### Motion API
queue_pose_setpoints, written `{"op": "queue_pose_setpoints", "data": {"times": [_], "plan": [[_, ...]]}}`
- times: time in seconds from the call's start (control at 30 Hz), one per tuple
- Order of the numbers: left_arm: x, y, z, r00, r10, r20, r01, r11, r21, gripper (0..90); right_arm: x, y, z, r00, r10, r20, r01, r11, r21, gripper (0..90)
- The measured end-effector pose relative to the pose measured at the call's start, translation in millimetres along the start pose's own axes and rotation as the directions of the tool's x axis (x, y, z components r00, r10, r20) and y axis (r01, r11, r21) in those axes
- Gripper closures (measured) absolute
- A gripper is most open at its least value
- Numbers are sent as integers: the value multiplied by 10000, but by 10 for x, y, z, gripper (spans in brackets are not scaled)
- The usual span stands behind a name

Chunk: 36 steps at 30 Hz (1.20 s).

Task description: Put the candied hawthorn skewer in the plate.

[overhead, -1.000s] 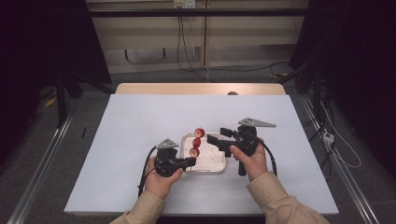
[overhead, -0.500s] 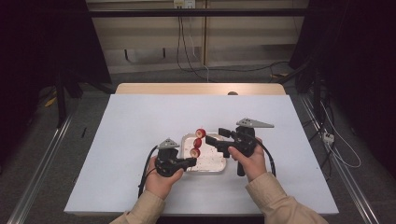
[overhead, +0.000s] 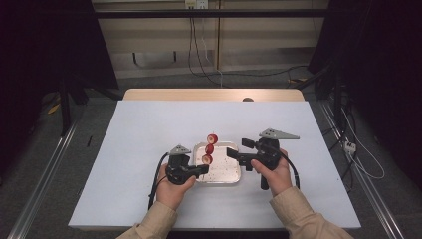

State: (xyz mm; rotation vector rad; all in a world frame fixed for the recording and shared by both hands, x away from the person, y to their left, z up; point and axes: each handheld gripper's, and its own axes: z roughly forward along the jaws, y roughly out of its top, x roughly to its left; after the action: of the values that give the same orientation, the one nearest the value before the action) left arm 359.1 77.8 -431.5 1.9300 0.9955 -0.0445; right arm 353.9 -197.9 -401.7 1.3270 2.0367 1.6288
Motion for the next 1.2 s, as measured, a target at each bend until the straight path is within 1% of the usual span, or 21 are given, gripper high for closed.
{"op": "queue_pose_setpoints", "data": {"times": [0.07,0.2,0.23,0.3,0.4,0.5,0.57,0.63,0.7,0.73,0.8,0.83,0.87,0.97,1.0,1.07,1.2], "plan": [[9,0,19,10000,-48,-60,49,10000,63,893,-13,-32,-16,9997,-233,50,233,9997,-10,171],[16,3,48,9999,-45,-126,47,9998,168,892,-34,-90,-42,9990,-408,163,406,9991,70,169],[18,5,60,9999,12,-121,-9,9997,251,892,-37,-101,-46,9990,-417,168,416,9991,46,167],[26,8,75,9998,2,-183,3,9996,275,892,-46,-123,-60,9980,-564,298,562,9984,62,155],[37,19,93,9994,-1,-355,13,9994,338,891,-60,-164,-71,9978,-566,358,566,9984,17,152],[37,25,111,9995,22,-329,-8,9991,419,891,-79,-203,-71,9974,-595,407,593,9982,66,152],[37,28,127,9996,-19,-272,34,9985,555,890,-84,-219,-68,9974,-574,440,568,9983,145,148],[42,32,138,9995,-35,-303,55,9978,662,890,-82,-228,-65,9970,-635,441,631,9979,112,147],[51,38,147,9993,-95,-375,121,9976,683,890,-82,-233,-70,9965,-699,468,694,9975,125,147],[58,43,147,9993,-69,-378,98,9968,790,889,-83,-235,-72,9962,-734,467,729,9973,123,147],[63,42,166,9988,-106,-482,143,9968,787,888,-84,-236,-79,9962,-738,471,734,9973,91,147],[70,43,170,9990,-76,-444,115,9961,875,888,-87,-236,-84,9960,-742,489,738,9972,103,148],[67,40,182,9987,-75,-499,116,9964,842,888,-87,-235,-88,9964,-695,483,691,9976,91,148],[66,48,193,9984,-83,-558,138,9949,998,888,-99,-233,-105,9959,-728,543,726,9973,53,148],[68,54,197,9985,-8,-554,71,9935,1136,888,-102,-233,-108,9959,-722,543,720,9974,44,149],[66,47,223,9980,-62,-631,134,9934,1141,887,-105,-234,-115,9960,-705,556,703,9975,59,150],[74,43,250,9975,65,-697,29,9909,1343,886,-102,-231,-120,9961,-691,542,689,9976,38,153]]}}
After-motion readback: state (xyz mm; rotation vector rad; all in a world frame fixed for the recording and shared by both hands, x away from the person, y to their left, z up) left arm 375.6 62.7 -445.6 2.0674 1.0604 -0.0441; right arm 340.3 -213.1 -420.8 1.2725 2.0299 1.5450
